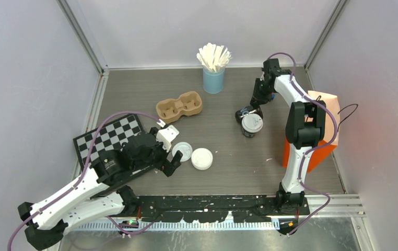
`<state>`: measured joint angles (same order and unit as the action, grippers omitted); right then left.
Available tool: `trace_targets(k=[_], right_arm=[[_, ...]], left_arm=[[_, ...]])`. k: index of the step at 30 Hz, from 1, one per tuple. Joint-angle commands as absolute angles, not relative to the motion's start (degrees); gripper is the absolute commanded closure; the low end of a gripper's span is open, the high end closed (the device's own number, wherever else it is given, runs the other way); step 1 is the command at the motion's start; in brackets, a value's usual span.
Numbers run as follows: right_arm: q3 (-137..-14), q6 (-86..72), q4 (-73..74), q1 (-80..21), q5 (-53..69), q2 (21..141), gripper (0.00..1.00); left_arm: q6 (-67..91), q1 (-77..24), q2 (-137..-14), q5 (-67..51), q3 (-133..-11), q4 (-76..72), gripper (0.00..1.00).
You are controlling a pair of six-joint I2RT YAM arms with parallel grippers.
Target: Pack the takeout coffee
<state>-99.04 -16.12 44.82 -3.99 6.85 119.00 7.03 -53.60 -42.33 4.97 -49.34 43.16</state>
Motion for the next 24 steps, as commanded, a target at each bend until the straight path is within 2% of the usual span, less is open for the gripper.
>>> trace_targets(k=[1, 7, 12, 18, 24], right_arm=[[-98.22, -15.46, 41.22, -3.90, 9.10, 114.32, 0.73], [-97.31, -15.08, 38.18, -4.05, 10.54, 111.21, 0.85], [-97.49, -11.27, 36.73, -6.12, 8.50, 109.98, 0.88], [-95.81, -1.03, 33.36, -13.10, -7.86, 107.58, 0.89], [-92.20, 3.81, 29.76, -20.03, -16.23, 107.81, 0.93]], left_arm=[[6.77, -53.53, -41.44, 5.71, -49.22, 42.43, 0.00], [6.68, -53.53, -41.88, 5.40, -49.31, 42.41, 0.00], [6.68, -53.53, -41.66, 5.56, -49.30, 42.44, 0.00], [6.70, -53.53, -41.75, 5.54, -49.31, 42.43, 0.00], [6.68, -53.53, -41.72, 5.45, -49.26, 42.45, 0.00]])
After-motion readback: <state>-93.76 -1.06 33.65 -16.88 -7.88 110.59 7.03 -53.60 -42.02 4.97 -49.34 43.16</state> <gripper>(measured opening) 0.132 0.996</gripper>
